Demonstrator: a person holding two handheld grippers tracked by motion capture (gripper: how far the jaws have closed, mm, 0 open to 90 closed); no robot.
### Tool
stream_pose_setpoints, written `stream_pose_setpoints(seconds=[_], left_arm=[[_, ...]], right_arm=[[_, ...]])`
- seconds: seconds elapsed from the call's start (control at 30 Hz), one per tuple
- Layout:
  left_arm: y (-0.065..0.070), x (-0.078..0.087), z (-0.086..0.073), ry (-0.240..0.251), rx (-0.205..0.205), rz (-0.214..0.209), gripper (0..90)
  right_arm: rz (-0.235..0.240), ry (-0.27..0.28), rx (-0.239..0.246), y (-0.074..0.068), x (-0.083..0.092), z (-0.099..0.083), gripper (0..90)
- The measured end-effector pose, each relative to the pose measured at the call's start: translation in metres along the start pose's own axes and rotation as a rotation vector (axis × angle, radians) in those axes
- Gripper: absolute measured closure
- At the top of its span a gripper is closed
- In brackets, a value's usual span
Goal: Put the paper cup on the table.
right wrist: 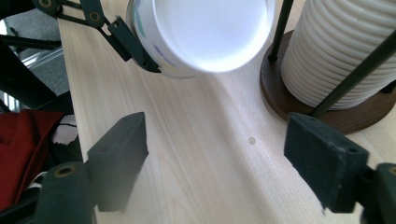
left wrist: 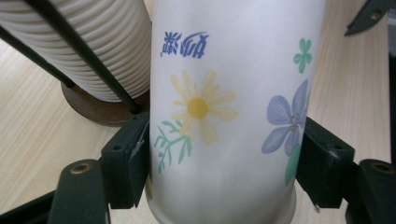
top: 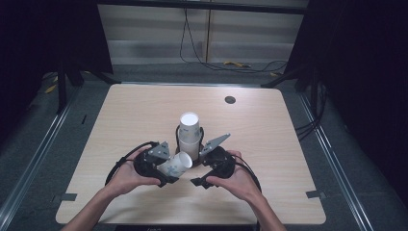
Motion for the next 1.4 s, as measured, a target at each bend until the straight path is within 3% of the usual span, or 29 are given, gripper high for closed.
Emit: stream_pose_setpoints(seconds=[0.13,0.37,0.47,0.7,0.77,0.87,0.97,1.4], left_arm=[[0.006,-0.002,0.007,-0.004,-0.020,-0.015,28.3],[0.011,-0.011,0.018,-0.077,-0.082,-0.018,28.4],[0.013,-0.015,0.019,-0.097,-0.089,-0.018,28.3],[0.015,-0.018,0.016,-0.121,-0.096,0.001,28.3],[0.015,-0.018,0.016,-0.113,-0.083,-0.005,28.4],[0.015,-0.019,0.015,-0.129,-0.098,0.001,28.4],[0.017,-0.020,0.016,-0.139,-0.115,0.002,28.4],[0.027,-0.035,0.019,-0.175,-0.167,0.002,28.3]], right_arm=[[0.021,-0.031,-0.012,0.002,0.001,0.000,24.5],[0.048,-0.064,-0.019,0.004,0.004,-0.001,23.6],[0.049,-0.074,-0.035,0.006,0.003,-0.002,21.9],[0.059,-0.107,-0.035,0.007,-0.002,-0.004,19.3],[0.052,-0.115,-0.034,0.008,-0.005,-0.004,17.4],[0.050,-0.133,-0.023,0.008,-0.007,-0.002,15.7],[0.048,-0.111,-0.020,0.008,-0.006,0.001,15.9],[0.094,-0.144,-0.017,0.008,-0.018,0.001,23.9]])
Point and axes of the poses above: each handheld gripper's, and its own axes: x roughly backward along the jaws, z roughly out of its top, y roughly to its right, the point moved 2 cm from there along -x, roughly forward along the jaws, and after that the axes turned 8 degrees about -x, right-handed, at the moved point
